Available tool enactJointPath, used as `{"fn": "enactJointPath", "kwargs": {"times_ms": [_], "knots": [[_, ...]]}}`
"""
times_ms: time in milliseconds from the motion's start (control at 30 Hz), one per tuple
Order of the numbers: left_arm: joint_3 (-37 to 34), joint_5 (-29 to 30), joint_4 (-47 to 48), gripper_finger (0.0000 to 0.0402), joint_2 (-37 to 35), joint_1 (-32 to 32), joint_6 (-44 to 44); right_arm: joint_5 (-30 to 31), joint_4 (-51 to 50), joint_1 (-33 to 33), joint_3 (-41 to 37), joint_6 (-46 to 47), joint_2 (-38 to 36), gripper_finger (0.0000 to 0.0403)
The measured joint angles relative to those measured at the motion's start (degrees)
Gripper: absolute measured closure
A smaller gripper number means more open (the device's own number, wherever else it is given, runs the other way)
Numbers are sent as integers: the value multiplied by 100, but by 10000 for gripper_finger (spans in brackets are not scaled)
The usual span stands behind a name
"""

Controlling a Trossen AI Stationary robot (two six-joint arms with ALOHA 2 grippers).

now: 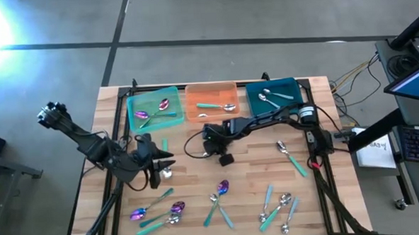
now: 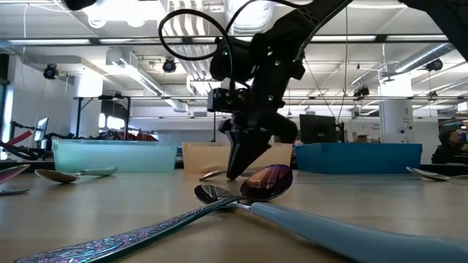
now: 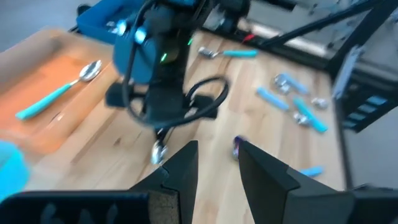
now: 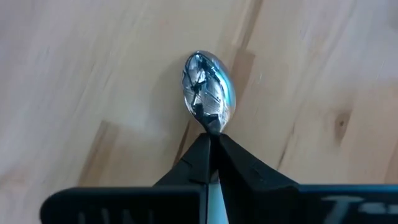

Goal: Sort silverware by color (type)
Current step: Put the light blue spoon into the blue bin

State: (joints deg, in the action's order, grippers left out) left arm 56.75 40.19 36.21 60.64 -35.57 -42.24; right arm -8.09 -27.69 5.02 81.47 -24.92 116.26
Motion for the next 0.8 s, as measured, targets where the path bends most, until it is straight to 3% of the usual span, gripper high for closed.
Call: {"fn": "enactJointPath", "kwargs": {"times_ms": [500, 800], "knots": [[-592, 270, 41, 303, 1094, 25, -784, 278, -841, 2, -267, 522, -1421, 394], [-590, 435, -155, 303, 1533, 229, -783, 1385, -1334, 138, -815, 867, -2570, 396]]}}
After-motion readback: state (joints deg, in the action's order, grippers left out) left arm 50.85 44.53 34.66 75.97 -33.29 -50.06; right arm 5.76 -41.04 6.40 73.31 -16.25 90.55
